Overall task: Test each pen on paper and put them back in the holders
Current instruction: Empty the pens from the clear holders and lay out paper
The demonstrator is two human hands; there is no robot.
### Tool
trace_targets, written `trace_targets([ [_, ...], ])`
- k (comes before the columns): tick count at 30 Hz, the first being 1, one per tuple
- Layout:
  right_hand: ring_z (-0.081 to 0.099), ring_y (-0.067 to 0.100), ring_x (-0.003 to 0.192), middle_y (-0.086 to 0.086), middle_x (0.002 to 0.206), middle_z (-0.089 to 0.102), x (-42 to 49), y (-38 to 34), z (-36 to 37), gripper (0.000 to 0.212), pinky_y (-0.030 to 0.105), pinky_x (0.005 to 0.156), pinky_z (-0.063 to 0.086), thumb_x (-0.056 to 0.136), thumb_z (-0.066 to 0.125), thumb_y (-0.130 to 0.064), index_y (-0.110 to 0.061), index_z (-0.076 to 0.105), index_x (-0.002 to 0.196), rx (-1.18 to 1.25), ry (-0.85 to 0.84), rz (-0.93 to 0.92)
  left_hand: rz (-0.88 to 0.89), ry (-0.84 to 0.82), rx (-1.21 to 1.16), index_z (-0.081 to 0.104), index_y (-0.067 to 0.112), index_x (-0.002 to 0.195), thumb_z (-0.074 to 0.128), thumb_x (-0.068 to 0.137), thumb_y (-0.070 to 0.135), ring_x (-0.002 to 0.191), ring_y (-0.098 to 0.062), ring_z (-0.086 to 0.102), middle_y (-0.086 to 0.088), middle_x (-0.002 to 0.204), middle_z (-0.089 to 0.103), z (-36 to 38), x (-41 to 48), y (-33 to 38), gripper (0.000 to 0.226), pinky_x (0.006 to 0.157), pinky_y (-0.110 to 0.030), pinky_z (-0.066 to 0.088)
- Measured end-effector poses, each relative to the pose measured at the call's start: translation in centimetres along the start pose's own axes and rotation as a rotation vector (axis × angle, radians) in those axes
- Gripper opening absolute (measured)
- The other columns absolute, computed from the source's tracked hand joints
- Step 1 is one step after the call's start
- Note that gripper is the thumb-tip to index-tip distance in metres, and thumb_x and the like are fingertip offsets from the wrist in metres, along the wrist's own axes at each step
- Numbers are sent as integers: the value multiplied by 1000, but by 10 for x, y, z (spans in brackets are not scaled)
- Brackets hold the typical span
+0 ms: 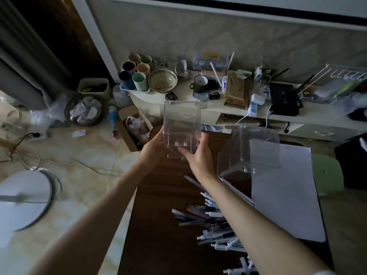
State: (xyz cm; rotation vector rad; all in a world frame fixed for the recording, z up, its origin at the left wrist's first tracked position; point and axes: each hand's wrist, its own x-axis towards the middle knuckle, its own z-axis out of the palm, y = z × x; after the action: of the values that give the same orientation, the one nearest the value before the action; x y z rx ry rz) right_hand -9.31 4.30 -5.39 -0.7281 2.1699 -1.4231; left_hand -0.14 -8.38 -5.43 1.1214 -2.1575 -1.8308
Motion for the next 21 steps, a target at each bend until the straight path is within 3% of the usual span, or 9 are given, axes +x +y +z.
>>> trace_targets([
  [2,48,12,125,3,136,50,4,3,0,71,29,106,41,79,74,-22,-11,30,134,-29,-16,15,-88,4,-94,37,16,141,54,89,-2,91,-4,58,-6,132,52,0,5,5,58,86,-23,51],
  [4,34,11,136,1,147,36,-7,8,-4,77,26,112,30,82,71,-23,-10,24,142,-50,-34,67,-42,-27,-96,29,16,144,60,84,-1,83,0,63,-5,125,56,1,3,1,70,81,-25,54],
  [6,26,1,133,-11,141,32,-34,20,-16,68,19,110,24,87,66,-24,-10,30,143,-50,-44,148,59,-68,-27,18,14,146,75,72,15,96,-14,65,-5,118,60,7,-4,-16,94,80,-38,56],
  [9,41,-2,124,-15,131,45,-85,50,-44,35,21,104,38,90,60,-27,-14,53,122,-92,-11,191,45,-67,54,29,28,133,79,61,41,110,-18,58,-2,121,55,23,-22,-44,89,86,-46,53],
  [12,61,15,101,-9,101,58,-116,71,-76,16,11,85,47,89,62,-17,-9,57,101,-84,193,242,62,12,-21,35,44,122,80,59,45,110,-18,58,0,121,55,33,-31,-43,78,88,-46,52],
  [15,49,19,118,4,121,47,-110,79,-109,47,7,96,34,83,70,-16,-11,42,121,-30,265,315,175,63,-74,33,36,130,82,63,29,112,-21,58,-4,121,57,33,-20,-31,84,91,-45,50],
  [17,37,5,129,-6,134,37,-90,76,-125,68,18,107,27,81,72,-16,-35,30,130,86,193,323,202,79,-105,30,25,136,84,64,26,114,-14,56,0,122,57,33,-9,-21,90,93,-39,49],
  [19,41,-19,114,-30,120,40,-70,69,-133,79,11,99,31,81,71,-11,-46,23,133,130,82,290,157,103,-66,32,29,133,84,64,31,108,1,56,17,117,58,34,-4,-11,87,92,-32,49],
  [21,44,-30,97,-33,110,44,-54,66,-131,86,2,86,35,82,69,-10,-46,16,139,117,26,250,113,141,-61,37,30,130,83,62,38,106,-2,59,17,114,61,35,-1,-8,83,93,-39,49],
])
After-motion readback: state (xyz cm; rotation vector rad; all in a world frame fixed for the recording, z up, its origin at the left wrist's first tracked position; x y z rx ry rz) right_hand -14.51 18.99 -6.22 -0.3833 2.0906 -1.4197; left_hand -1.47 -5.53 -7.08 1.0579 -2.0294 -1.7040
